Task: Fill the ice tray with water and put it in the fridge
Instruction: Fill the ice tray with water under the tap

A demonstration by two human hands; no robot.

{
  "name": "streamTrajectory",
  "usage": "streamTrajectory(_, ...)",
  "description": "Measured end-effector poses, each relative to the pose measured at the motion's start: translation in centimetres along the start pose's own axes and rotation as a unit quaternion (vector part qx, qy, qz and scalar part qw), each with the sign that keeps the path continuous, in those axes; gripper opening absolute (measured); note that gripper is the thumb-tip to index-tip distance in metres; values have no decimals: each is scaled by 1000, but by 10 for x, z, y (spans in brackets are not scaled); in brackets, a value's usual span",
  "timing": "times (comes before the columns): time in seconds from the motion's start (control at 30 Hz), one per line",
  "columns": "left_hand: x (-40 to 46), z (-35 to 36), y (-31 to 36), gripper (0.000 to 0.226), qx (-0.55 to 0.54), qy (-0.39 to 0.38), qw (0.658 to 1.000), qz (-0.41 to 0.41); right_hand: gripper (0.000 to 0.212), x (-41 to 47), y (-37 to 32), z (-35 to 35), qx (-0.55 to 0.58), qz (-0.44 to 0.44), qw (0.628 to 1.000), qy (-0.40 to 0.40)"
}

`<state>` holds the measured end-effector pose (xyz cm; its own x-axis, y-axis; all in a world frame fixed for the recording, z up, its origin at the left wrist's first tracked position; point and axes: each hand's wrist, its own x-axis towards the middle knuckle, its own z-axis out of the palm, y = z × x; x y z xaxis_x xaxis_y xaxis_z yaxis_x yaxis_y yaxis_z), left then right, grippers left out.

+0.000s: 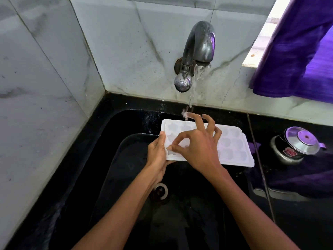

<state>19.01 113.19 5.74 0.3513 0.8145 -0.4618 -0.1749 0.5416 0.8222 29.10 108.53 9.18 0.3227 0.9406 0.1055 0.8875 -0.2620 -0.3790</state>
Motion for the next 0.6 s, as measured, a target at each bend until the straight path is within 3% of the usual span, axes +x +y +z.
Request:
streamTrajectory(0.2, 4, 2, 4, 39, -24, 18, 999, -14, 37, -10, 2, 0, -80, -52, 986, -139)
streamTrajectory(0.6, 4, 2, 5, 36, -27, 27, 999, -23, 37, -11, -2, 2, -100, -65, 983, -142)
